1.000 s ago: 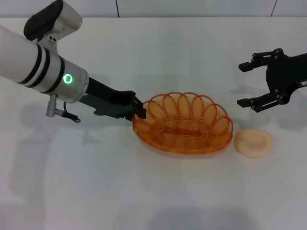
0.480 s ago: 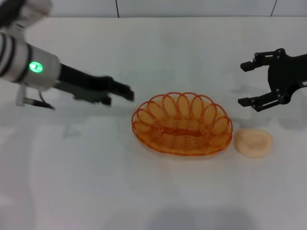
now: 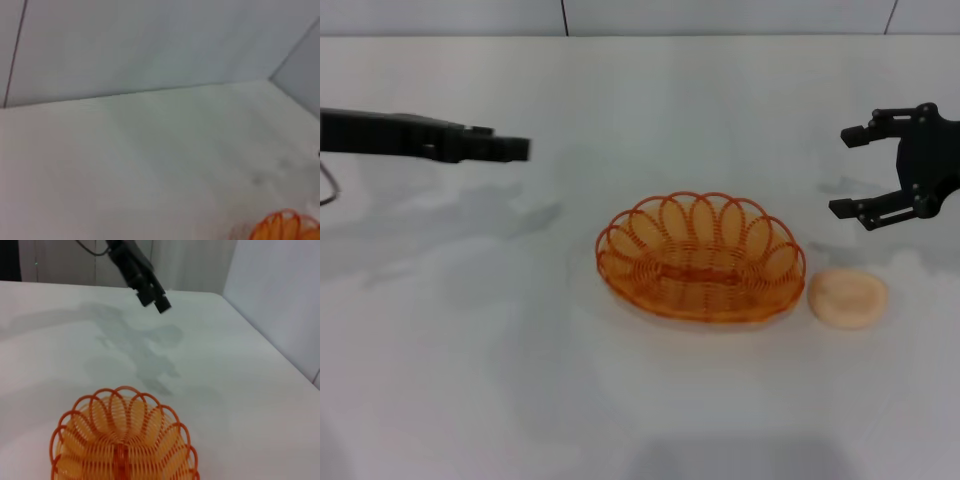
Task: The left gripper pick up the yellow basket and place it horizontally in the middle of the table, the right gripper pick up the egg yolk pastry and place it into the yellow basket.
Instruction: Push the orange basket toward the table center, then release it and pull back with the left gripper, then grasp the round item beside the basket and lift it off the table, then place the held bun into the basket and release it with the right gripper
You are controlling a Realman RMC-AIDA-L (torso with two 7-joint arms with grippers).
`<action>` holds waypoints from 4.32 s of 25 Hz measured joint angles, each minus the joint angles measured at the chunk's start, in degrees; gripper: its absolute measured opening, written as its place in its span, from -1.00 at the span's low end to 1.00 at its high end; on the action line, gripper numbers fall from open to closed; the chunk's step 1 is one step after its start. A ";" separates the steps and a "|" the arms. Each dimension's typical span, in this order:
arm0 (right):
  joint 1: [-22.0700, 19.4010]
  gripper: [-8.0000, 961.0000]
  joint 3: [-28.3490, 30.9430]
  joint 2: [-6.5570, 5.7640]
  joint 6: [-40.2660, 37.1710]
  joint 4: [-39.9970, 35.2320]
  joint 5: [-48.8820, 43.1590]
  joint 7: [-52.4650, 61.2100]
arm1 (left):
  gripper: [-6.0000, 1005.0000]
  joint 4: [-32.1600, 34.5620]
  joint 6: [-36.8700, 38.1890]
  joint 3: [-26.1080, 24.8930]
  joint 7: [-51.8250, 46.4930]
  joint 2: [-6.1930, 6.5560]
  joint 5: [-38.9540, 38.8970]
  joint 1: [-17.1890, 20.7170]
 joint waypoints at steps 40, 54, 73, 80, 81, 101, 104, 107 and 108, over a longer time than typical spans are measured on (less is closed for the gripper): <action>2.88 0.78 -0.28 -1.76 -16.43 -7.46 -13.28 24.47 | 0.48 4.67 11.16 -3.31 52.45 -6.16 -3.59 16.98; 2.84 0.78 -8.23 1.71 -6.80 -5.39 -19.56 25.59 | 0.48 3.67 10.80 -2.90 50.14 -6.24 -4.43 14.31; 3.07 0.22 -10.72 1.91 -4.30 -3.89 -20.40 26.22 | 0.47 1.79 10.26 -2.79 50.54 -6.28 -3.99 12.71; 3.20 -0.31 -10.82 2.00 -5.20 -3.89 -20.00 25.94 | 0.47 1.79 10.23 -2.72 50.65 -6.28 -3.82 12.70; 3.20 -0.39 -10.83 2.00 -5.22 -3.89 -19.99 25.94 | 0.46 1.79 10.18 -2.72 50.66 -6.28 -3.81 12.70; 5.32 -0.88 -1.32 0.33 -17.60 -13.76 -18.05 25.64 | 0.46 2.10 10.79 -1.64 50.69 -6.28 -3.18 14.43; 6.22 -0.88 -1.35 0.49 -19.14 -15.92 -15.59 25.74 | 0.46 2.23 10.78 -1.10 50.88 -6.34 -3.01 15.16; 7.21 -0.89 -2.03 1.48 -19.50 -16.96 -13.39 25.76 | 0.46 2.24 10.78 -1.09 51.92 -6.47 -3.10 15.70; 7.45 -0.90 -2.44 1.79 -19.42 -16.93 -13.10 25.80 | 0.46 2.23 10.78 -1.07 52.20 -6.50 -3.19 15.79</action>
